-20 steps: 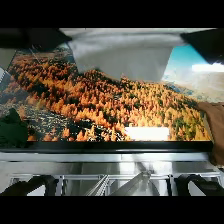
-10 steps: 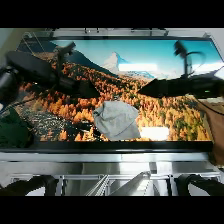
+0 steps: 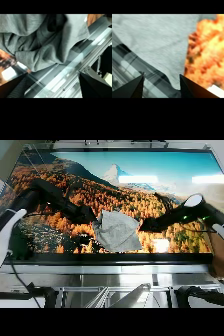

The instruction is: Fold the shirts.

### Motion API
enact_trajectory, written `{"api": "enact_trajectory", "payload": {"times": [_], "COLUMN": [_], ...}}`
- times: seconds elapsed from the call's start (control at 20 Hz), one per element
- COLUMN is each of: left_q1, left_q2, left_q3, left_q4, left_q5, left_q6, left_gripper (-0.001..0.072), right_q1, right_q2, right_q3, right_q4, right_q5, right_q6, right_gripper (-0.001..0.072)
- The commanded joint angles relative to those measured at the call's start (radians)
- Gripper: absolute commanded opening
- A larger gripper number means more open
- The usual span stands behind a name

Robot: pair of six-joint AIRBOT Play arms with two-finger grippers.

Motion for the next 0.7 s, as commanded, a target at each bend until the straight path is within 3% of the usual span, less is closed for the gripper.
{"api": "enact_trajectory", "payload": {"times": [0.0,0.2,0.25,0.35,0.4,0.65], "left_q1": [-0.045,-0.09,-0.09,-0.088,-0.086,-0.021], "left_q2": [-0.114,-0.177,-0.189,-0.208,-0.21,-0.209], "left_q3": [-0.001,0.001,0.002,0.002,0.002,0.085], "left_q4": [-0.002,-0.002,-0.003,-0.005,-0.005,-0.001], "left_q5": [0.024,-0.047,-0.086,-0.127,-0.126,0.081], "left_q6": [0.017,0.047,0.047,0.047,0.047,0.066], "left_gripper": [0.0715,0.0715,0.0715,0.0715,0.0715,0.0715], "right_q1": [0.002,0.019,0.032,0.061,0.073,0.069], "right_q2": [-0.014,-0.036,-0.043,-0.058,-0.061,-0.049], "right_q3": [-0.134,-0.175,-0.175,-0.175,-0.175,-0.175], "right_q4": [-0.031,0.025,0.058,0.138,0.154,0.144], "right_q5": [-0.105,-0.158,-0.17,-0.171,-0.17,-0.174], "right_q6": [0.006,-0.024,-0.048,-0.087,-0.104,-0.114], "right_gripper": [0.047,0.0451,0.036,0.0105,0.0039,0.0016]}}
